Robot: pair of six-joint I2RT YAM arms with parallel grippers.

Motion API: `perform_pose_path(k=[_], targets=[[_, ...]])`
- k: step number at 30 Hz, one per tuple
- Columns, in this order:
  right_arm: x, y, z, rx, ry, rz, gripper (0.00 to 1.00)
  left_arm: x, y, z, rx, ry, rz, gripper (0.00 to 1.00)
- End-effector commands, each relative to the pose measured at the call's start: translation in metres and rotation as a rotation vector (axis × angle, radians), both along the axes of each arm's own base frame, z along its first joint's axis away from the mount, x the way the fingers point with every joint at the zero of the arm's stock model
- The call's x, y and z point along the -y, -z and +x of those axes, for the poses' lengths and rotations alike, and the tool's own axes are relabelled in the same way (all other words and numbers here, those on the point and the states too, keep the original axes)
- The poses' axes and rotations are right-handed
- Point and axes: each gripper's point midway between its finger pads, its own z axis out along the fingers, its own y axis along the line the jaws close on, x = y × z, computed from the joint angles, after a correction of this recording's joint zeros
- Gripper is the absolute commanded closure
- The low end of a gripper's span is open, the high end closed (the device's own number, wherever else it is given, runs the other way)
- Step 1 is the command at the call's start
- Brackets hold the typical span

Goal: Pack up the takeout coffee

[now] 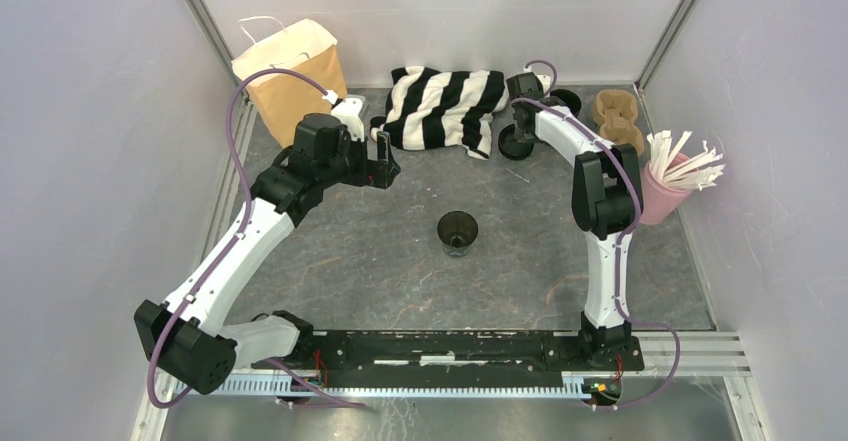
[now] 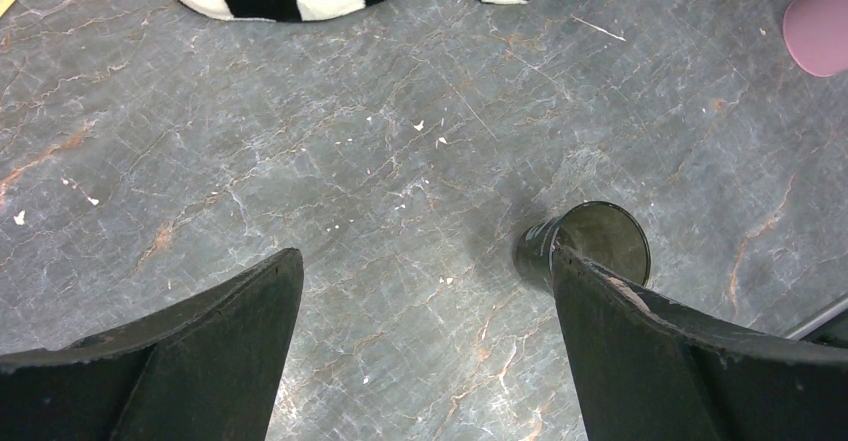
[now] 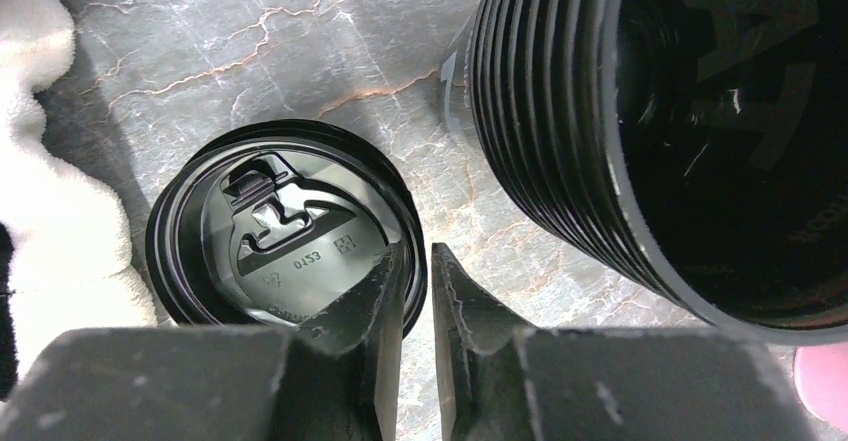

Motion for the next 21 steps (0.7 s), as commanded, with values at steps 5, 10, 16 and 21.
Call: perform_pose_path(k=[5, 10, 16, 21], targets=[[0.003, -0.02, 0.016, 0.065, 0.008, -0.01, 0.87, 0.002, -0.018, 0.006, 0.078, 0.042, 0.034, 0.0], [0.003, -0.028, 0.017, 0.074, 0.005, -0.012, 0.97, 0.002, -0.018, 0.006, 0.077, 0.045, 0.033, 0.0], [0.004, -0.041, 0.016, 0.086, 0.002, -0.011, 1.0, 0.004, -0.018, 0.007, 0.073, 0.049, 0.029, 0.0], [0.002, -0.049, 0.01, 0.094, -0.005, 0.01, 1.0, 0.005, -0.018, 0.007, 0.074, 0.052, 0.027, 0.0]])
